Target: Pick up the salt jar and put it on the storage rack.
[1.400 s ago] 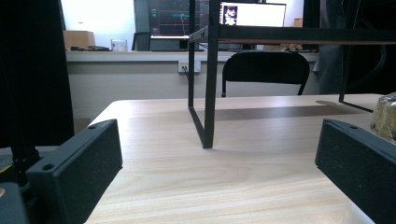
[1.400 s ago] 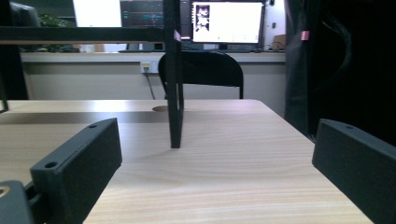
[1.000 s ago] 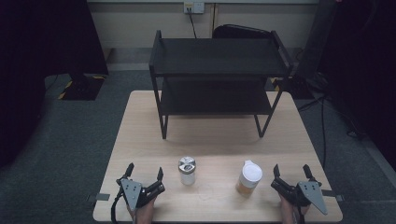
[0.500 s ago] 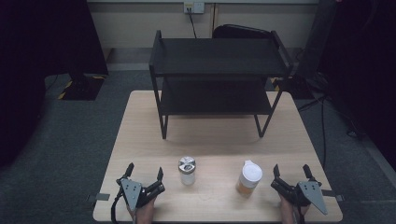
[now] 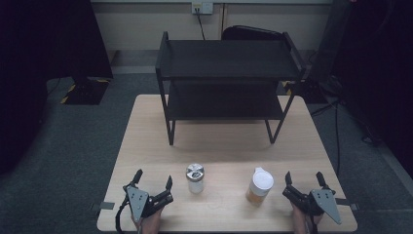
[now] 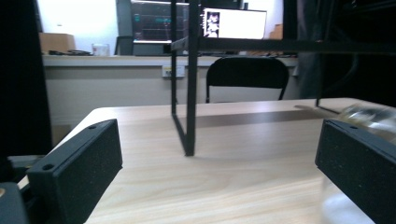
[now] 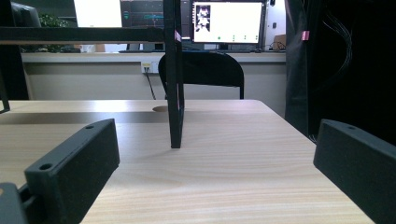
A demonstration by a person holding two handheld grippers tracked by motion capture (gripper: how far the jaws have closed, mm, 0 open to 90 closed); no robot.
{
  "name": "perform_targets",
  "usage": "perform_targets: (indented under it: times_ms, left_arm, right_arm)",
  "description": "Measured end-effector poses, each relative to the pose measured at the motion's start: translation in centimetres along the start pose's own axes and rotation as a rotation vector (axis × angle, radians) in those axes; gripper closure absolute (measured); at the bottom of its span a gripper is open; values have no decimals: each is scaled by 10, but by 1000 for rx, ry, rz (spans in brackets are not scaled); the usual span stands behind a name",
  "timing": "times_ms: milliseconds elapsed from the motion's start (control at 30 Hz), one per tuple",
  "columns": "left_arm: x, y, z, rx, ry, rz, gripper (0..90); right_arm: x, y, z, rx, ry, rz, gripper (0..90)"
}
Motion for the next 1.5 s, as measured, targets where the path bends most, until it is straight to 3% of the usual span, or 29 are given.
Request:
perform_targets:
  times_ms: [67,133,367,567,867,1000,1067,1233,1300,1500]
  left_arm:
    - [1,6,1,21,-43,-18,0]
    - [0,12,2,35,-126,-37,1]
    - [-4,25,-10,31,-166,-62,1]
    - [-16,31,-29,-6,-185,-38,1]
    - [-36,19,-53,-29,-172,9,6]
    - [-46,8,-65,-58,-150,57,25]
    - [-50,5,-69,-48,-135,71,33]
    - [-57,3,-72,-39,-125,106,50]
    - [-59,2,-74,-54,-117,120,78]
    - [-60,-2,-74,-26,-102,113,157]
  right_arm:
    - [0,0,0,0,0,0,0]
    - [0,0,0,0,0,0,0]
    - [0,0,0,0,-2,0,0]
    - [0,0,0,0,-2,0,0]
    - [0,0,0,-1,2,0,0]
    - [0,0,-1,-1,6,0,0]
    - [0,0,-1,-2,7,-1,0]
    - [0,0,-1,-2,10,-1,0]
    - [0,0,-1,-2,12,-1,0]
    - [0,0,-2,-2,16,0,0]
Point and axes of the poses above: each handheld gripper's, and its own axes: x roughly backward along the jaws, y roughly out of its top, z roughly to its left, the point moved 6 cm from there along -x, roughly forward along the jaws, and after that the axes turned 9 degrees about -y, right-handed, at the moved point
